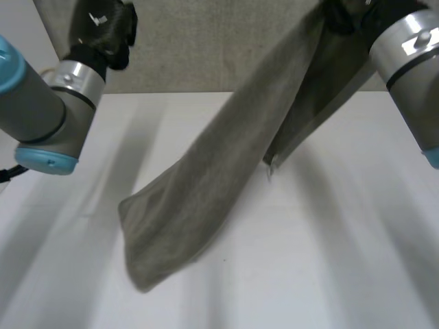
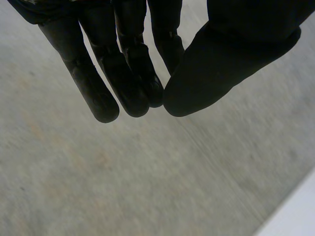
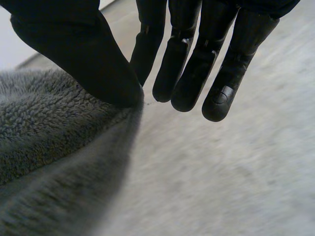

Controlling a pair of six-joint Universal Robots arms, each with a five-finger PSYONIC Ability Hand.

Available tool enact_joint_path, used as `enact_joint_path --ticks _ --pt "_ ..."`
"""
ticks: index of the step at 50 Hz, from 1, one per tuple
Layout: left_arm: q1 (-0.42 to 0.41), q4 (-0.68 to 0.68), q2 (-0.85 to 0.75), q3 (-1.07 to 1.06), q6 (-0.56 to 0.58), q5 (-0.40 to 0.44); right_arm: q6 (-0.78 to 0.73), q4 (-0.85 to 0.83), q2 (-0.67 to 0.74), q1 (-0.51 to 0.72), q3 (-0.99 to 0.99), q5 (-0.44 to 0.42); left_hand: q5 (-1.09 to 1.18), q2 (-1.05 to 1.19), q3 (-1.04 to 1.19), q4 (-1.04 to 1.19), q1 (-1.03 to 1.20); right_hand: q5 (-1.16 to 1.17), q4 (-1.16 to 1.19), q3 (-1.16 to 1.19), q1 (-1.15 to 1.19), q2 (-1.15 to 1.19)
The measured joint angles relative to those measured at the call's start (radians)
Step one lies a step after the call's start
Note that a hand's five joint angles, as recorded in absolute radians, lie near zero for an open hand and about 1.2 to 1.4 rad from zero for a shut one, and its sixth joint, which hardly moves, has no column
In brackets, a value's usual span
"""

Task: Fold the towel.

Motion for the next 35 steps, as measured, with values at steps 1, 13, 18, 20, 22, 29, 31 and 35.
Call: enact_joint_path --ticks 1,13,18,20,22,29,31,35 --pt "0.000 0.000 0.000 0.000 0.000 0.000 0.000 0.000 0.000 0.000 0.000 0.000 0.000 0.000 0.000 0.000 0.000 0.000 0.000 0.000 0.000 0.000" --pt "-0.016 0.006 0.030 -0.176 -0.107 0.048 0.000 0.071 -0.033 0.118 0.100 -0.001 -0.544 -0.560 -0.557 -0.560 -0.539 0.001 0.000 0.000 0.000 0.000" --pt "-0.033 -0.004 -0.080 -0.171 -0.113 0.139 -0.003 0.143 -0.123 0.156 0.172 -0.054 -0.888 -0.902 -0.900 -0.903 -0.860 0.001 0.000 0.000 0.000 0.000" --pt "-0.036 -0.007 -0.107 -0.159 -0.117 0.166 -0.003 0.164 -0.151 0.160 0.190 -0.074 -0.948 -0.963 -0.961 -0.964 -0.925 0.001 0.000 0.000 0.000 0.000" --pt "-0.038 -0.014 -0.136 -0.141 -0.128 0.202 -0.003 0.192 -0.189 0.161 0.214 -0.103 -0.962 -0.979 -0.976 -0.977 -0.930 0.001 0.000 0.000 0.000 0.000" --pt "-0.041 -0.085 -0.219 -0.056 -0.275 0.411 -0.003 0.252 -0.322 0.152 0.303 -0.175 -0.970 -0.988 -0.984 -0.986 -0.942 0.001 0.000 0.000 0.000 0.000" --pt "-0.043 -0.102 -0.239 -0.040 -0.322 0.476 -0.003 0.256 -0.354 0.149 0.328 -0.182 -0.970 -0.987 -0.984 -0.986 -0.942 0.001 0.000 0.000 0.000 0.000" --pt "-0.050 -0.125 -0.278 -0.023 -0.384 0.582 -0.003 0.257 -0.403 0.146 0.368 -0.188 -0.932 -0.948 -0.947 -0.947 -0.906 0.001 0.000 0.000 0.000 0.000"
